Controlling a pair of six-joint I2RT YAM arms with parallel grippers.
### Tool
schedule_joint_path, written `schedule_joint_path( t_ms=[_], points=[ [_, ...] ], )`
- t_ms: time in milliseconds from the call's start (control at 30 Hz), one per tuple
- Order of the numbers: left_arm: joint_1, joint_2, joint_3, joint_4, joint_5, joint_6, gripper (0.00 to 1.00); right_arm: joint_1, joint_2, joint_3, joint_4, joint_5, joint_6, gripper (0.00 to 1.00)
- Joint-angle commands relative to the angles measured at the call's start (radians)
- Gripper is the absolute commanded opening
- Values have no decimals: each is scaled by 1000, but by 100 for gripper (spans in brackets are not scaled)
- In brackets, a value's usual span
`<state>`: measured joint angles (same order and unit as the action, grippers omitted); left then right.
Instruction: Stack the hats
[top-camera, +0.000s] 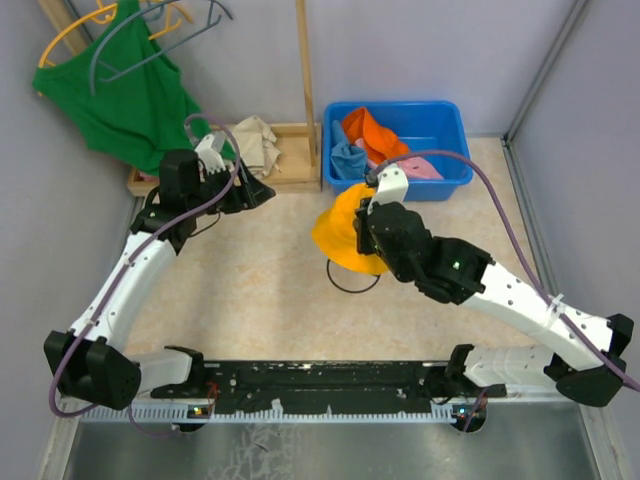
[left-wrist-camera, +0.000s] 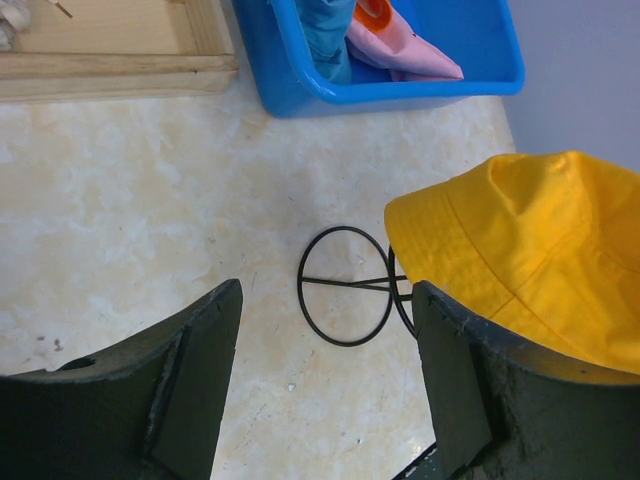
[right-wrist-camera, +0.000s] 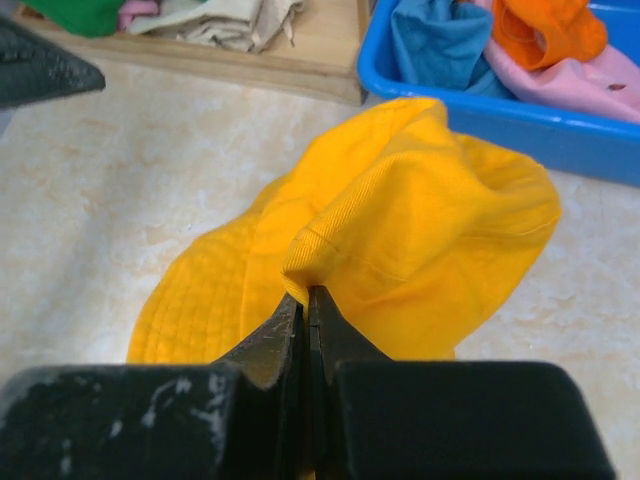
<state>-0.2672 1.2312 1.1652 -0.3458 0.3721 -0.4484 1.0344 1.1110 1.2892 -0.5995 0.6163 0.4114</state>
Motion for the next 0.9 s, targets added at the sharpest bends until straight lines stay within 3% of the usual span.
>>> schedule_joint_path(
  t_ms=[0, 300, 600, 867],
  points=[
    [-10, -20, -15, 28, 20, 0, 75, 75, -17, -61, -9, 40, 90, 1],
    [-18, -59, -163, 99, 114, -123, 75, 118, 36, -127, 85, 54, 63, 7],
    [-22, -122, -421, 426, 168, -396, 76, 118, 49, -139, 112, 53, 43, 9],
    [-57, -71, -421, 600, 222, -535, 79, 117, 65, -131, 115, 57, 21, 9]
  ],
)
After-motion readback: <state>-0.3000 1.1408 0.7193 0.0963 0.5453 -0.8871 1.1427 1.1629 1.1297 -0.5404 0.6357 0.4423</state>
